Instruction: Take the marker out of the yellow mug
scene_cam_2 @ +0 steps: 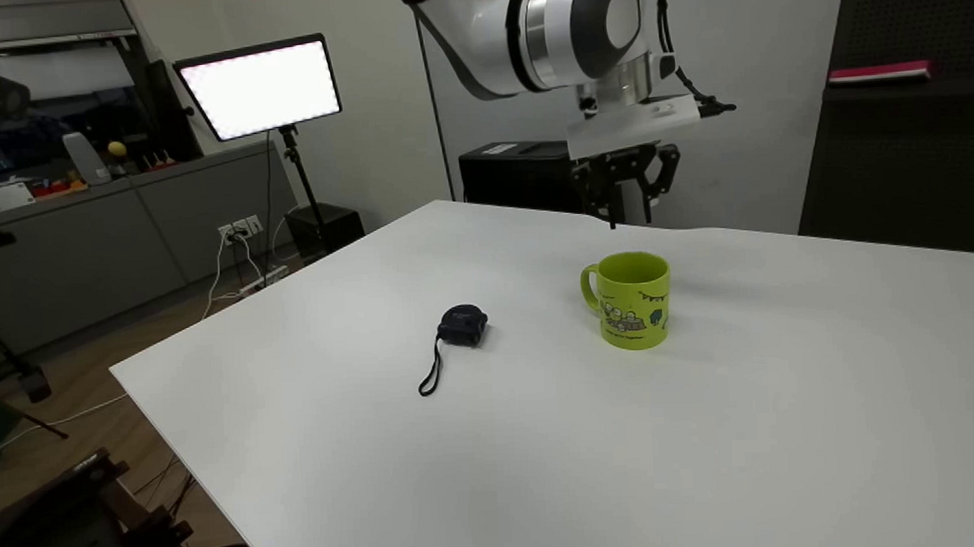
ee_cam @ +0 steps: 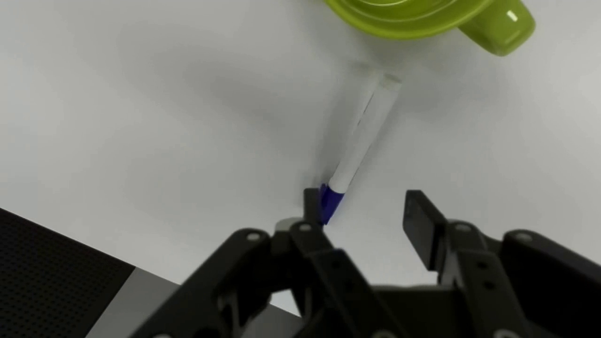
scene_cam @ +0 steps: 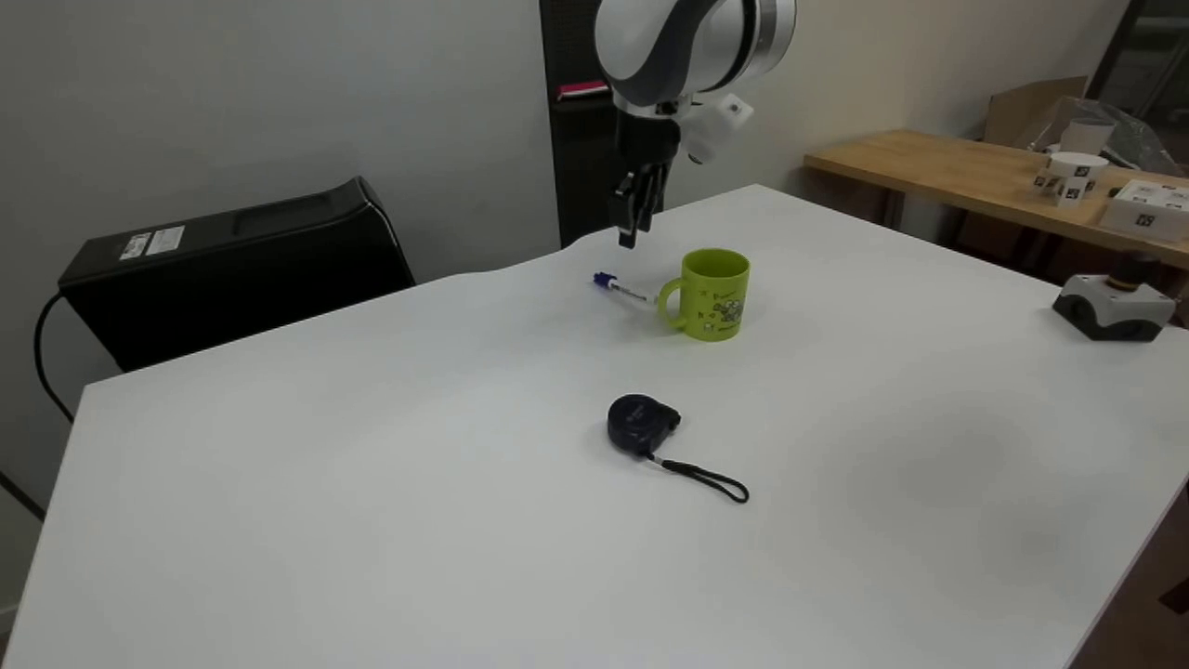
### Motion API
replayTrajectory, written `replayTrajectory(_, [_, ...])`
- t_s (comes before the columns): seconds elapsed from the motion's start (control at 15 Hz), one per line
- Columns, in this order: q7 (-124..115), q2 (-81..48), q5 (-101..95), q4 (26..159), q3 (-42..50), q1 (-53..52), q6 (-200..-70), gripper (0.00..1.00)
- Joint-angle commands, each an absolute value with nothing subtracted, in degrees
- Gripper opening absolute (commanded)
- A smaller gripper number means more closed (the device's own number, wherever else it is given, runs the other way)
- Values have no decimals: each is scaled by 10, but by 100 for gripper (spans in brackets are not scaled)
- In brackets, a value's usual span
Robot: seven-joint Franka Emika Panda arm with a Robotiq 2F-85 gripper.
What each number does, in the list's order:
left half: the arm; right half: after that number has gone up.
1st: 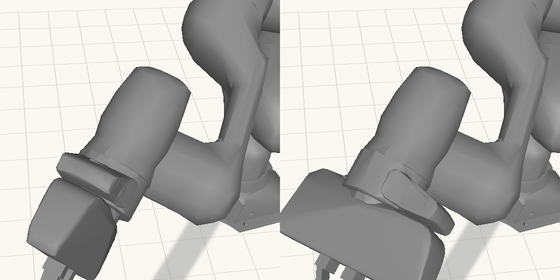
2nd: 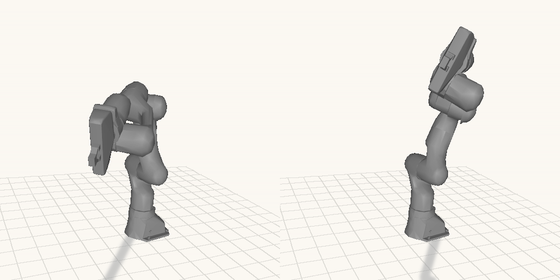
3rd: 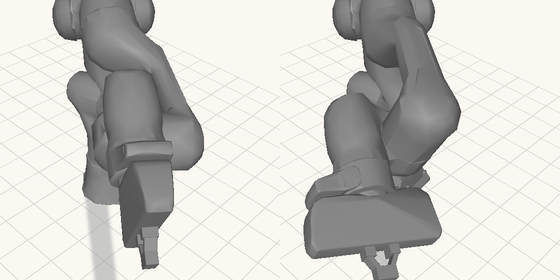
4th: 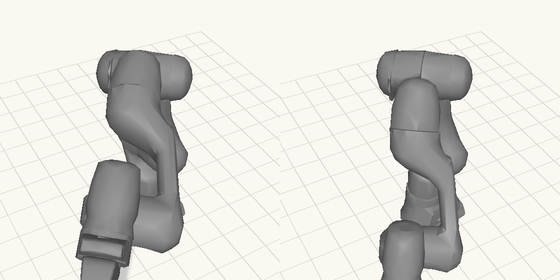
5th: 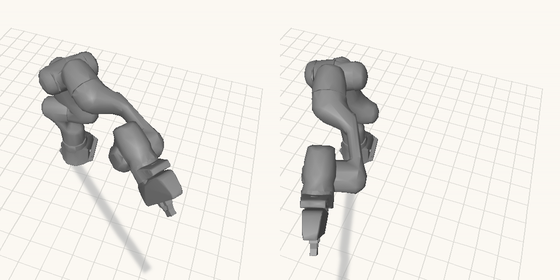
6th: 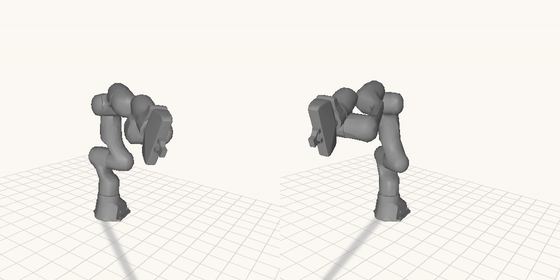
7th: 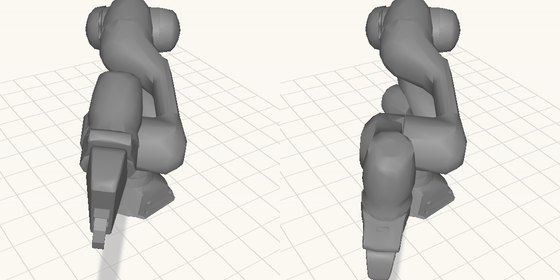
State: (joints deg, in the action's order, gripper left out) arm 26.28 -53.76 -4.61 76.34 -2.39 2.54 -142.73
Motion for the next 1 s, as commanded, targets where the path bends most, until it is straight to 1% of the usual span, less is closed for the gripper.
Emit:
replayTrajectory(0.0, [233, -520, -63, 772, -17, 22, -1418, 81])
replayTrajectory(0.13, [228, -508, -63, 774, -16, 20, -1391, 95])
replayTrajectory(0.2, [220, -499, -68, 777, -9, 14, -1373, 99])
replayTrajectory(0.27, [200, -487, -79, 781, 7, 3, -1349, 100])
replayTrajectory(0.6, [126, -420, -78, 789, 20, -5, -1204, 100])
replayTrajectory(0.93, [10, -388, -33, 801, 13, -3, -1166, 100])
